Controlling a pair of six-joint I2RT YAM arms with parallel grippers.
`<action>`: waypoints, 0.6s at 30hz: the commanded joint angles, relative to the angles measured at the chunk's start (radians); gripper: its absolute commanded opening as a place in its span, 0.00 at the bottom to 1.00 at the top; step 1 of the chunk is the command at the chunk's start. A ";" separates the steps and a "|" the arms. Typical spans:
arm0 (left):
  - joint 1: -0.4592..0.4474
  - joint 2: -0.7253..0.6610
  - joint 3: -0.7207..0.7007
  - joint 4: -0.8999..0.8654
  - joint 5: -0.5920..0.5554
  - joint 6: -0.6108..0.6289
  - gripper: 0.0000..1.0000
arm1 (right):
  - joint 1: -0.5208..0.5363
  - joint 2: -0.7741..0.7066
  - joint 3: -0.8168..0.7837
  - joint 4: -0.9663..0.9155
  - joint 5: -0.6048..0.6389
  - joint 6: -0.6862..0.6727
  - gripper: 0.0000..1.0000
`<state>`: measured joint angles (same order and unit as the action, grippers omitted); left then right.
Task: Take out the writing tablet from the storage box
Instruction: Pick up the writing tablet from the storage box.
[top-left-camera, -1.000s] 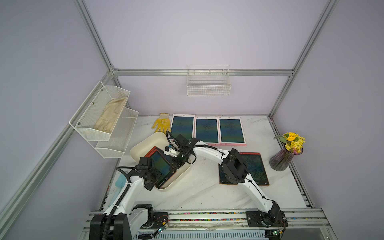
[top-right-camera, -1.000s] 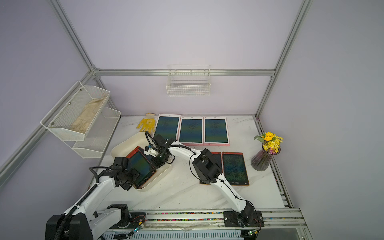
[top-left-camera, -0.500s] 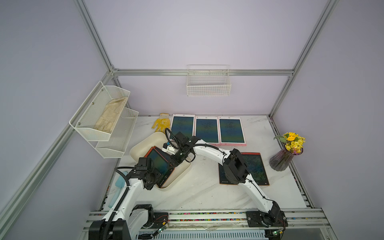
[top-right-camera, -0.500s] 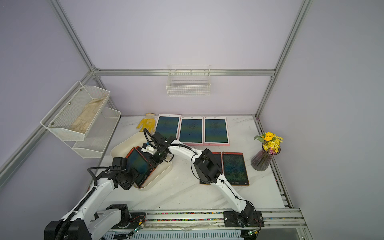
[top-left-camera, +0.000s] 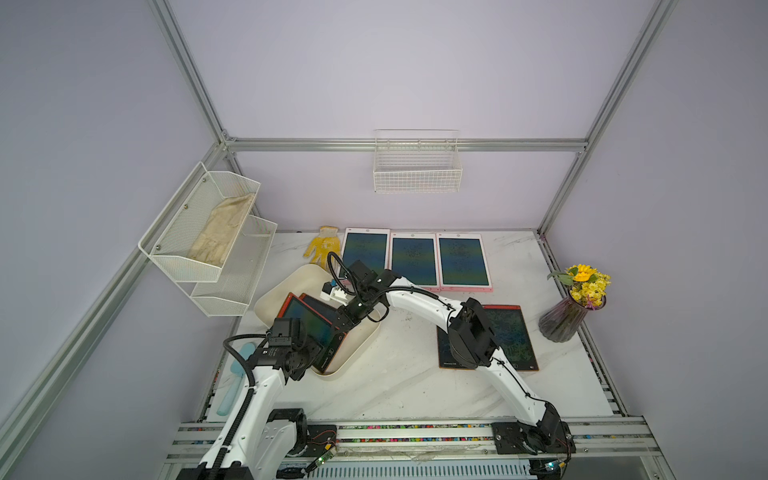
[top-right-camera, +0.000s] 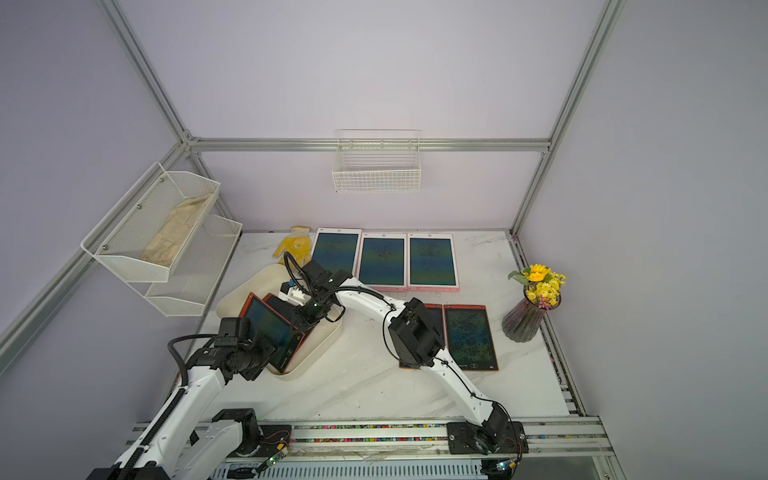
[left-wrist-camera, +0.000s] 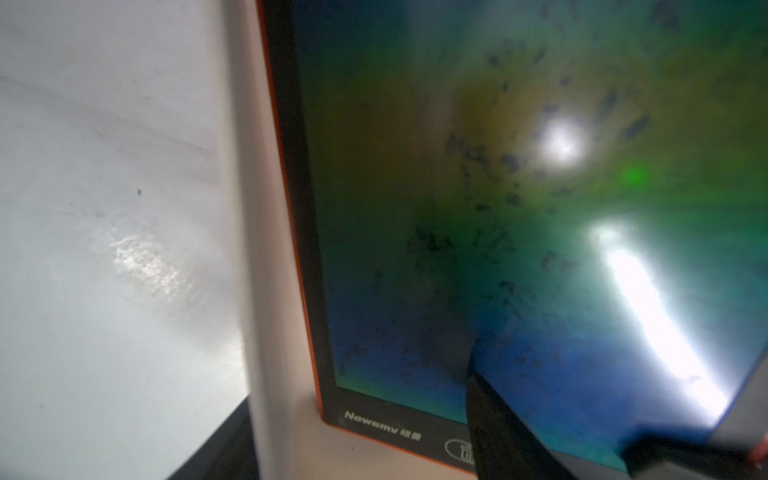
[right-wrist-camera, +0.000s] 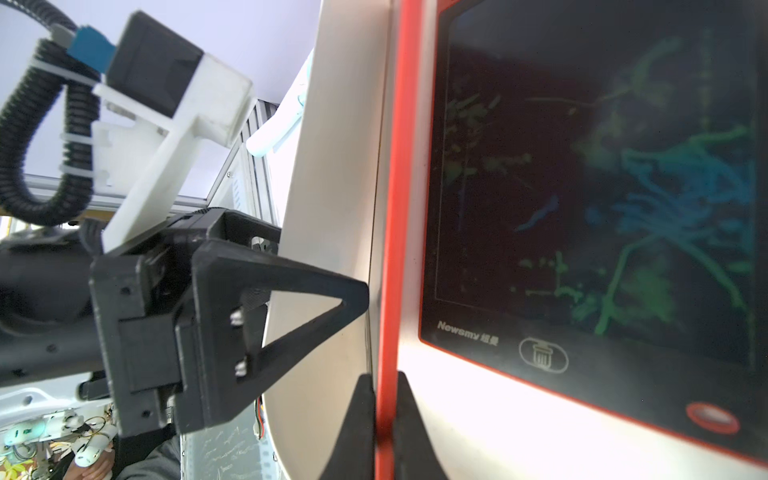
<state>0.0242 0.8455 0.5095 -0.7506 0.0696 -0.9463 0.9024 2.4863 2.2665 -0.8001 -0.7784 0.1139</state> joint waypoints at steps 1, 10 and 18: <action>0.001 -0.046 0.076 -0.011 -0.026 0.021 0.72 | 0.020 0.017 0.027 0.022 0.023 -0.048 0.03; 0.001 -0.060 0.174 -0.083 -0.030 0.048 0.72 | -0.017 0.010 0.088 0.058 0.054 -0.021 0.00; 0.001 -0.109 0.237 -0.113 -0.027 0.049 0.77 | -0.061 -0.052 0.067 0.094 0.056 -0.004 0.00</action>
<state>0.0242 0.7677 0.6285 -0.8711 0.0437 -0.9211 0.8604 2.4870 2.3234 -0.7525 -0.7265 0.1196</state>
